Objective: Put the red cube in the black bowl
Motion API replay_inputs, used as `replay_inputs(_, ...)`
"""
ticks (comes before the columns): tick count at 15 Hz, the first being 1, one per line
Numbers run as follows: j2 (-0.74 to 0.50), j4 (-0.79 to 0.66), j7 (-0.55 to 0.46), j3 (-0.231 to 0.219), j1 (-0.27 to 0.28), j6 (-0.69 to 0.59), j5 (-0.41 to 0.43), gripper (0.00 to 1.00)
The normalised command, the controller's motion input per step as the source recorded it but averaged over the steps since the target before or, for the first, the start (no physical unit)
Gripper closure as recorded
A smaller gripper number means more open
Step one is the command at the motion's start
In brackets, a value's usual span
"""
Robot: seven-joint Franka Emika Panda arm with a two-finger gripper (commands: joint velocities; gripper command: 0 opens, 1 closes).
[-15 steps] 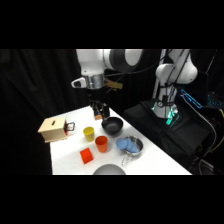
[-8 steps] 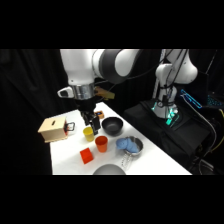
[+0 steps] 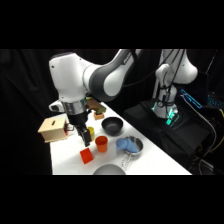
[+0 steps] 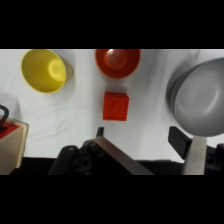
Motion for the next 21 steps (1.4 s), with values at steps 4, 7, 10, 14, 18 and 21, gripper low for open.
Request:
replay_inputs(4, 0.24, 0.27, 0.13, -0.06, 0.073, 0.07, -0.109, 0.0)
replay_inputs(7, 0.2, 0.21, 0.11, -0.085, 0.056, 0.08, -0.105, 0.0)
replay_inputs(10, 0.17, 0.16, 0.07, -0.059, 0.024, 0.08, -0.067, 0.0)
replay_inputs(14, 0.15, 0.16, 0.04, -0.02, 0.004, 0.07, -0.034, 0.0)
replay_inputs(18, 0.18, 0.21, 0.03, -0.001, -0.027, 0.07, 0.012, 0.0)
replay_inputs(21, 0.19, 0.25, 0.01, 0.009, -0.046, 0.07, 0.042, 0.0)
